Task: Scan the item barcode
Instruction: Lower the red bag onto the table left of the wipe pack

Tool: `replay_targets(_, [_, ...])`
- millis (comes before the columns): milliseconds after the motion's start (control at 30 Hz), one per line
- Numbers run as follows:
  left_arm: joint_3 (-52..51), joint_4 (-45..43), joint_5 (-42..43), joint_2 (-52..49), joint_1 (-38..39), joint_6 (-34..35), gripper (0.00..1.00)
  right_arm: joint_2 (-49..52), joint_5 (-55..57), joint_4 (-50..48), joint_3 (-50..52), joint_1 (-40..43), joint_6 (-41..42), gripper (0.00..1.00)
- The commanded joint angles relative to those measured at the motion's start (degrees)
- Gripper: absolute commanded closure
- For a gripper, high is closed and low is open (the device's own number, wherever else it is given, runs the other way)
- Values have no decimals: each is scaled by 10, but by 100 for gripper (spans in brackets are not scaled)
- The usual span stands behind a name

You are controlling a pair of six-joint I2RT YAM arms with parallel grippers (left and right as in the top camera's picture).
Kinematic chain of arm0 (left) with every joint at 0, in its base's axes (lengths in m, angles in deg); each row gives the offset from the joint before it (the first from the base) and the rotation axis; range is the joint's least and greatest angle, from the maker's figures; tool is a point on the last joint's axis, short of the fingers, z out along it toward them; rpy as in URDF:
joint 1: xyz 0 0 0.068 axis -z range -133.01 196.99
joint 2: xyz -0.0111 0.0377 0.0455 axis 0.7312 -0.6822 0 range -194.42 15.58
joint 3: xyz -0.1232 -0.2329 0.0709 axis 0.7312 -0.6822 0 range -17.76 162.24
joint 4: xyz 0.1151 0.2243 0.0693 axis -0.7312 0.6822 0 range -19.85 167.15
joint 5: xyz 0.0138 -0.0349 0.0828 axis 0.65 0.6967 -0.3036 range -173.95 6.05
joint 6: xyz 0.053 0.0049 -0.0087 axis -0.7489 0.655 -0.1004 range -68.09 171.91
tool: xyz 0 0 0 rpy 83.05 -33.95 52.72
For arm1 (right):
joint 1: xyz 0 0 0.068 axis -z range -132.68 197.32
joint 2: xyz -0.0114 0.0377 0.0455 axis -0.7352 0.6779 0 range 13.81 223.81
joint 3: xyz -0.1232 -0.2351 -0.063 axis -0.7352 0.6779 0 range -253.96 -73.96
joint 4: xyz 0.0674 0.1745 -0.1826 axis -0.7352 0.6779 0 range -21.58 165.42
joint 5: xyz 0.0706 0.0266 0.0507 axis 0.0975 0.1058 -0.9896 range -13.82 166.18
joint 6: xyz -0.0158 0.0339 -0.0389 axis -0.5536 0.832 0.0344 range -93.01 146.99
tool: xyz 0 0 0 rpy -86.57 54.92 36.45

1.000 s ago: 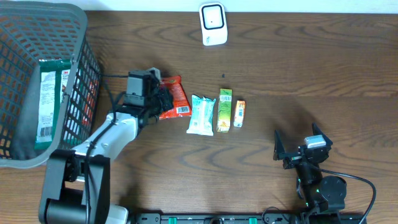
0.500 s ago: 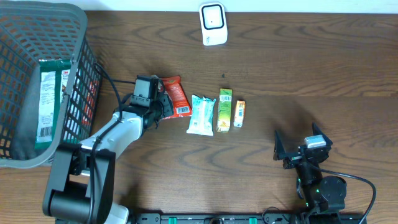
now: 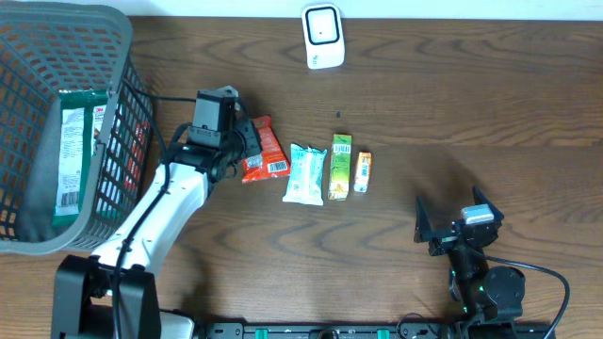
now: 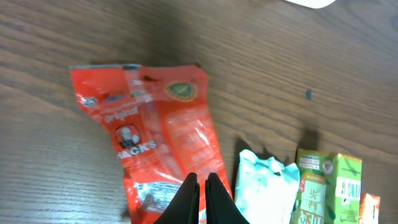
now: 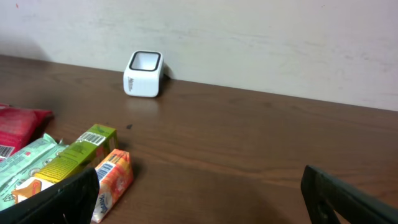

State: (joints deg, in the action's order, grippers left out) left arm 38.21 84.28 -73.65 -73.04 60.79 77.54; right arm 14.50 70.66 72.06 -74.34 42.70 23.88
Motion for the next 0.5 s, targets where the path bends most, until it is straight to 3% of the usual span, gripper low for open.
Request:
replay_targets(0, [-4,-1,-5,-35,10,-5,92,-3,3,2,1,2,7,1])
replay_targets(267, [-4,-3,-8,-120,10,-5,92,-3,3,2,1,2,7,1])
replay_targets(467, [-3,22,-63,-124,11,-11,89,-3,3,2,1,2,7,1])
